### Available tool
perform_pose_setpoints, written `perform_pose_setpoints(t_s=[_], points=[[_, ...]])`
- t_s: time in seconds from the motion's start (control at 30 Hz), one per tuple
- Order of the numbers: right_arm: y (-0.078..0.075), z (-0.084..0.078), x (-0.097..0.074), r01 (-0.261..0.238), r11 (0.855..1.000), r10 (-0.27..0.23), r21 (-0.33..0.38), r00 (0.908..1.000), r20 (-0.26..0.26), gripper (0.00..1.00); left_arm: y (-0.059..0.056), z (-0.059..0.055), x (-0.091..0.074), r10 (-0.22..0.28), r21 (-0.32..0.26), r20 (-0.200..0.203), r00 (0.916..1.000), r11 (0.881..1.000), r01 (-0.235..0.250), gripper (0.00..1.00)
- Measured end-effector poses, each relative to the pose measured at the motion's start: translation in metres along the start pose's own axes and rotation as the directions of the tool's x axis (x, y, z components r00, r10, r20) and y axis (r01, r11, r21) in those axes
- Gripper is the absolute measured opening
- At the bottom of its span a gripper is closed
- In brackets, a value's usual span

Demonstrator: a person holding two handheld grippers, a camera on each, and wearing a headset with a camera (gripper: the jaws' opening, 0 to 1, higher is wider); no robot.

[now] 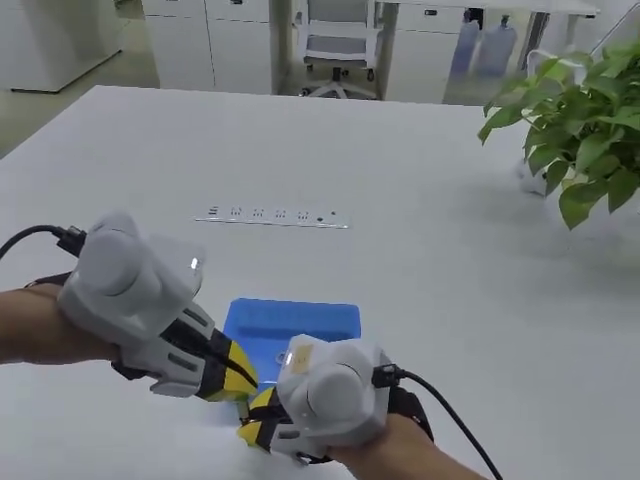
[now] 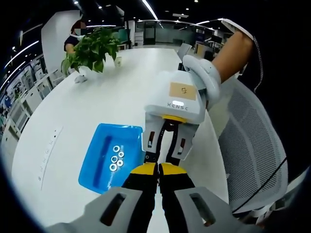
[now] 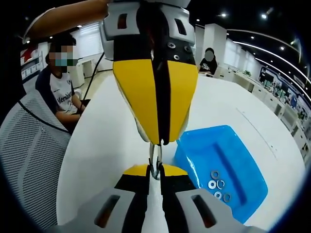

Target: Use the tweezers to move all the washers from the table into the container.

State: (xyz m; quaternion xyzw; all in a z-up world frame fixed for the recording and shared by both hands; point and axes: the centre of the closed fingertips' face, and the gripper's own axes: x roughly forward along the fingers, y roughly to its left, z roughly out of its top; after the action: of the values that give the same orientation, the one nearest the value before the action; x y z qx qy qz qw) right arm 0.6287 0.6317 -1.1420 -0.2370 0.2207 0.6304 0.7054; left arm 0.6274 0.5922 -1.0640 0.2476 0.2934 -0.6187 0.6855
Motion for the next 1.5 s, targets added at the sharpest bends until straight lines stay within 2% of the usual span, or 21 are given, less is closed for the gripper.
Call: perform_pose_setpoints(t_s=[0.47, 0.83, 1.13, 1.5], points=[[0.000, 0.016, -0.020, 0.021, 1.000, -0.021, -0.013, 0.9998, 0.001, 0.09, -0.004, 0.019, -0.016, 0.008, 0.028, 0.004, 1.0000, 1.000, -0.008, 0.05], [-0.007, 0.031, -0.034, 0.038, 0.999, -0.038, -0.025, 0.9991, 0.017, 0.09, -0.002, 0.036, -0.028, 0.016, 0.049, 0.001, 0.9999, 0.999, -0.016, 0.05], [-0.016, 0.039, -0.043, 0.059, 0.998, -0.058, -0.019, 0.9977, 0.036, 0.09, 0.004, 0.048, -0.033, 0.019, 0.066, 0.007, 0.9998, 0.998, -0.019, 0.05], [-0.037, 0.046, -0.050, 0.093, 0.996, -0.092, -0.014, 0.9947, 0.046, 0.09, 0.018, 0.061, -0.034, 0.026, 0.097, 0.016, 0.9995, 0.995, -0.027, 0.05]])
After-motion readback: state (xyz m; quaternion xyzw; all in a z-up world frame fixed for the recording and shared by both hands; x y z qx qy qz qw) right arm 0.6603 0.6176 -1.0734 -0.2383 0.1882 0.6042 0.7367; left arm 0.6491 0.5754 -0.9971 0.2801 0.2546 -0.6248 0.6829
